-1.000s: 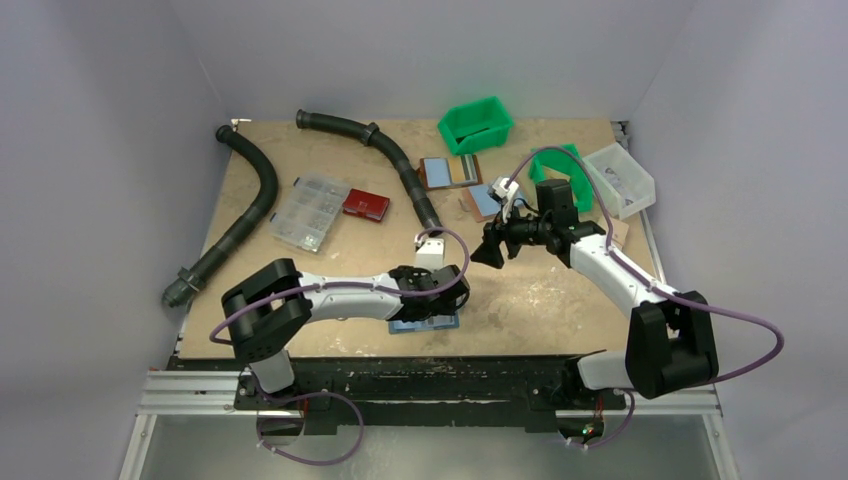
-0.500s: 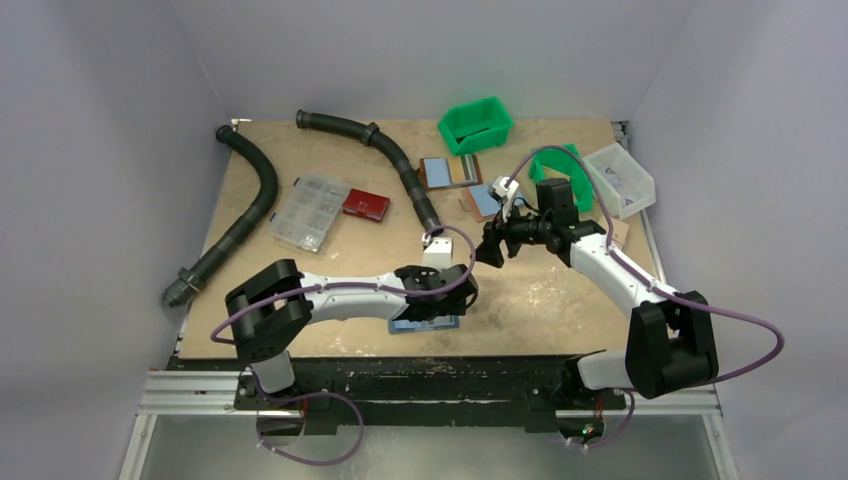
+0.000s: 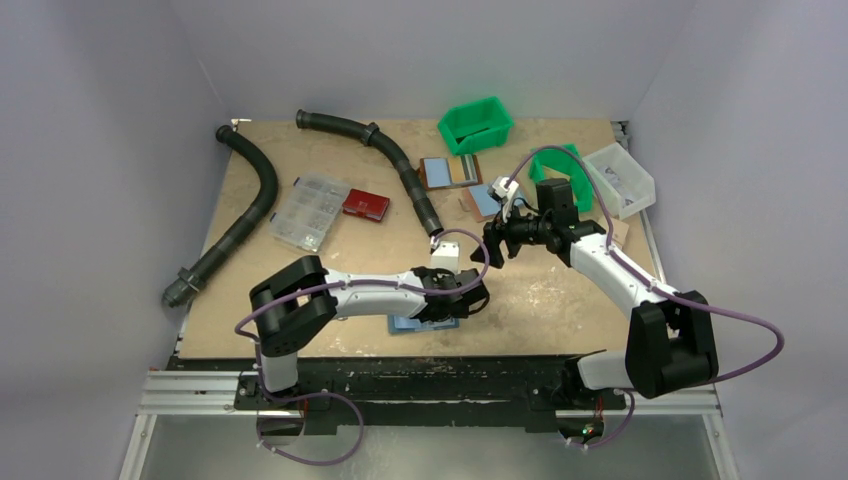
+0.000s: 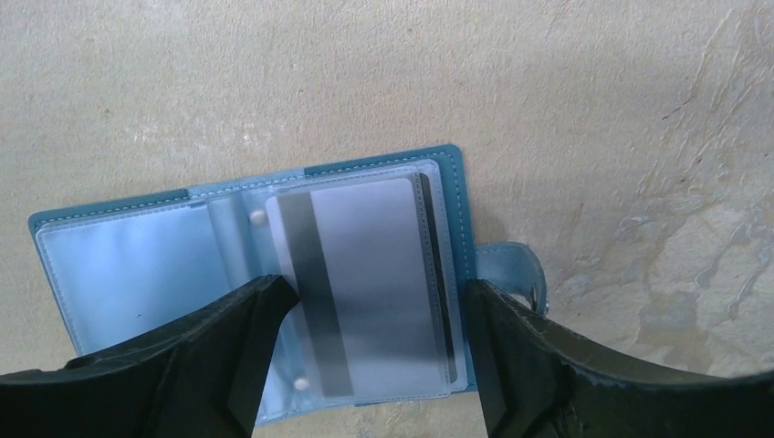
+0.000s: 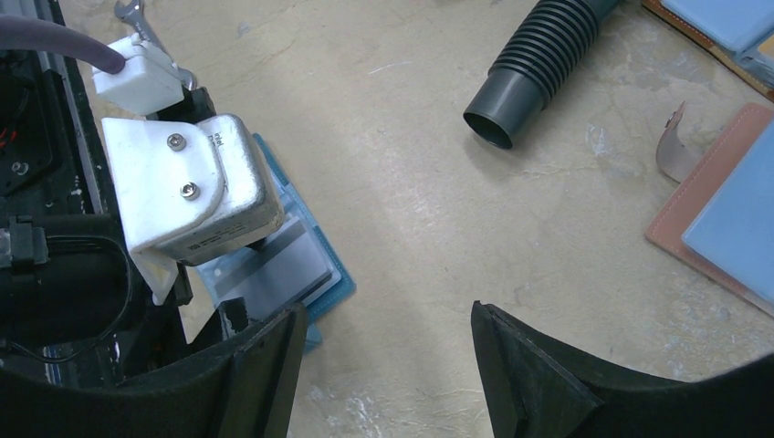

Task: Take the credit cards out of the card holder
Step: Remove the credit card from the card holder.

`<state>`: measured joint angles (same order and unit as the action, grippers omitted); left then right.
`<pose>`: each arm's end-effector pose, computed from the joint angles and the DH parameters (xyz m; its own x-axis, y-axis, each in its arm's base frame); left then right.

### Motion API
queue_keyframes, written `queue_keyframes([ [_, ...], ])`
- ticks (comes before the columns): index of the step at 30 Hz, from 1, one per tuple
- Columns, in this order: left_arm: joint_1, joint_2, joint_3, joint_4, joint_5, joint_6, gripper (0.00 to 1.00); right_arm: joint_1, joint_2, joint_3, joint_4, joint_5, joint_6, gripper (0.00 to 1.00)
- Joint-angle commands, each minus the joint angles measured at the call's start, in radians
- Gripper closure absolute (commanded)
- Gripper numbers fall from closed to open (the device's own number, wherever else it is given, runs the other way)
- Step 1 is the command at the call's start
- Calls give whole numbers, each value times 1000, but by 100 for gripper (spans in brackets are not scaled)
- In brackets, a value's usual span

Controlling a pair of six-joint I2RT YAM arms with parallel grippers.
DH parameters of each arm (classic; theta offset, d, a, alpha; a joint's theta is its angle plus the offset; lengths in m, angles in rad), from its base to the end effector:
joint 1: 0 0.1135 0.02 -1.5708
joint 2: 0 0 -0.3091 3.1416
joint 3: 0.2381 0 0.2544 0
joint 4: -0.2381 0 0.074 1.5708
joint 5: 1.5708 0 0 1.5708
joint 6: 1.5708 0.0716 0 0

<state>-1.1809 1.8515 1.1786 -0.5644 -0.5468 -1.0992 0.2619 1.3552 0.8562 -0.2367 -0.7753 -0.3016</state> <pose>0.1791 -0.3379 0.1756 -0.8094 -0.0324 -0.5864 0.0096 0.9976 -0.0684 0.2695 0.1241 0.2658 -0.4152 -0.3309 -0.8474 -0.8477 0.4788 0.2283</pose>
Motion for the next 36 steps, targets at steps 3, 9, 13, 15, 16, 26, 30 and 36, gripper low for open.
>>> queue_keyframes([
  [3,-8,-65,-17,22,-13,29,23,5,13,49,-17,5,-22,25],
  [9,-8,-186,-145,178,31,96,24,5,15,49,-21,3,-24,25],
  [13,-7,-204,-174,214,44,108,24,5,16,50,-22,1,-25,25],
  [15,-6,-187,-167,209,51,111,24,5,16,50,-24,1,-25,25],
  [16,-6,-179,-161,207,54,111,24,5,16,51,-24,1,-25,25],
  [26,-6,-115,-116,124,9,78,25,5,17,53,-26,0,-25,25],
  [30,-6,-91,-106,114,10,76,29,5,16,52,-26,0,-25,25],
  [36,-6,-66,-100,111,12,81,36,5,18,54,-27,-1,-25,25],
])
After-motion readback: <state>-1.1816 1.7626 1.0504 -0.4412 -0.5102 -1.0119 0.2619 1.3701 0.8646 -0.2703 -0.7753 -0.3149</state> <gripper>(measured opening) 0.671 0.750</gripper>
